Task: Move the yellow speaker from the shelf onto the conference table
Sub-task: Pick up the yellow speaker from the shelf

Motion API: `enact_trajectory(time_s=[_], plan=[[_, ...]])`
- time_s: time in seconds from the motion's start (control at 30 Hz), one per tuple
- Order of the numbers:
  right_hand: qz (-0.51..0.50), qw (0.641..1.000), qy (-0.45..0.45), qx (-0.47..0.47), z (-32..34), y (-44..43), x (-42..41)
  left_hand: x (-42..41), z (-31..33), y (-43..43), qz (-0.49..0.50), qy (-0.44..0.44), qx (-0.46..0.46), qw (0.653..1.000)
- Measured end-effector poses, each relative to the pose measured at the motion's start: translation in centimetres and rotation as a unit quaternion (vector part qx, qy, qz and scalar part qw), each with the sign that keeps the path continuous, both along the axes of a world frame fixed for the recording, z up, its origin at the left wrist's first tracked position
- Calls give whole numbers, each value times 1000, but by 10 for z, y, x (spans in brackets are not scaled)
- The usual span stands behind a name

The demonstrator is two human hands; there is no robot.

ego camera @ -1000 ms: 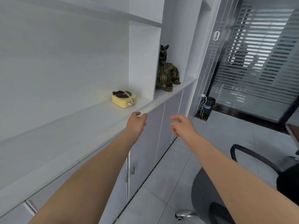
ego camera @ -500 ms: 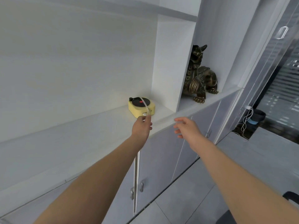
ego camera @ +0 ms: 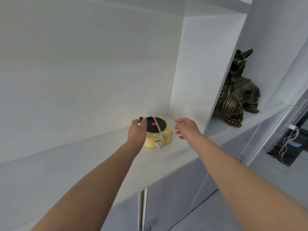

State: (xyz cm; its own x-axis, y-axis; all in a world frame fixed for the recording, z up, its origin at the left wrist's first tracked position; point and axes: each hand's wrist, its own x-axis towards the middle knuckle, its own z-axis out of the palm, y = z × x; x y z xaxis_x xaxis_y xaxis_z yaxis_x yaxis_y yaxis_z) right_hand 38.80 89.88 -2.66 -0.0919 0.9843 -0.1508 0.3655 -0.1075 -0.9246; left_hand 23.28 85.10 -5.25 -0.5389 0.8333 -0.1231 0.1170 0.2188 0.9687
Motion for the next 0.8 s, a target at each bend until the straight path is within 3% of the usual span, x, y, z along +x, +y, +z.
enact_trajectory(time_s=[0.37,0.6,0.8], plan=[[16,997,-76,26,-21,56,-35,-6,-23,31,73,23,-58,995],[61,988,-40,-138,-39,68,-44,8,-32,38,62,67,-200,975],[111,978,-46,-171,-68,90,-40,12,-33,46,61,106,-232,965]])
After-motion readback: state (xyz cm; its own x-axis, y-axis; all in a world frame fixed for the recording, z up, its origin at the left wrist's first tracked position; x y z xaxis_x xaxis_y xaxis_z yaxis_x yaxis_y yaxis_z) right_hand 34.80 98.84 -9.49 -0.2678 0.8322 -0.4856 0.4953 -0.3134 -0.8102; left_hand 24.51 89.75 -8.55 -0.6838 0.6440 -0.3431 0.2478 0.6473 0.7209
